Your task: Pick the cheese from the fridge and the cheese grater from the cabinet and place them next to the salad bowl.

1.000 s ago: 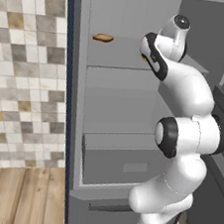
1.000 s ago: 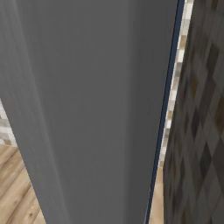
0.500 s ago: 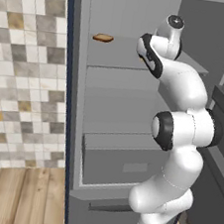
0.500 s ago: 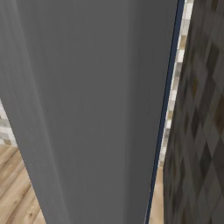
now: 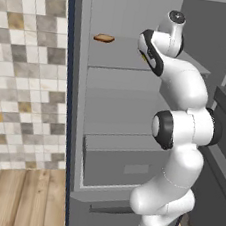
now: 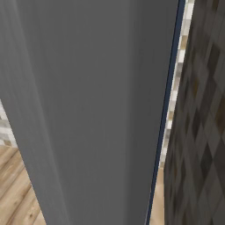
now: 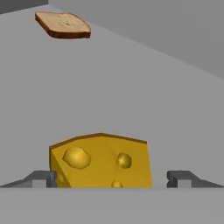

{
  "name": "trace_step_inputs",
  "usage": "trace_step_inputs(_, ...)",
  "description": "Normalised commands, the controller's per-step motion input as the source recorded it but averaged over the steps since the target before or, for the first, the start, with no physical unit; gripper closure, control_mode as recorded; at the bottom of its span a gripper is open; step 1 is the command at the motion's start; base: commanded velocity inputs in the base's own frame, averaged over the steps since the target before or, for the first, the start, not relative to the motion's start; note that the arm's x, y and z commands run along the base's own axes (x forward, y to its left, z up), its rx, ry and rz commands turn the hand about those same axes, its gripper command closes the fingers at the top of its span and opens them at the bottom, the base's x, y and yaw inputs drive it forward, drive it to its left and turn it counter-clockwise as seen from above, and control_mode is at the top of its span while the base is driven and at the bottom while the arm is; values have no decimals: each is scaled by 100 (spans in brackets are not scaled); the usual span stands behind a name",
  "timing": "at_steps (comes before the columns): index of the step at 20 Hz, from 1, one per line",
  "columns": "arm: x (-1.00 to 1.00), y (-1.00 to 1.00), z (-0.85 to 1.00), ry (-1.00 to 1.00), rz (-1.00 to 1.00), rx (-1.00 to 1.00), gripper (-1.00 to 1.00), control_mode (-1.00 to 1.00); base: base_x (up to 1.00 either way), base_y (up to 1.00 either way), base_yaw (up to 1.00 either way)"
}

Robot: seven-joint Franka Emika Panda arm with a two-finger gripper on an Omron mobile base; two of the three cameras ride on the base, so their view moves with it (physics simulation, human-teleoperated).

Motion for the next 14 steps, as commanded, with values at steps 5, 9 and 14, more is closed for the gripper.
trace_step_inputs(5,0,0,0,0,0,0,-100,-100,0,0,0)
trace_step_inputs(9,0,0,-21,0,0,0,-100,-100,0,0,0)
trace_step_inputs(14,0,0,-33,0,0,1,100,-100,0,0,0)
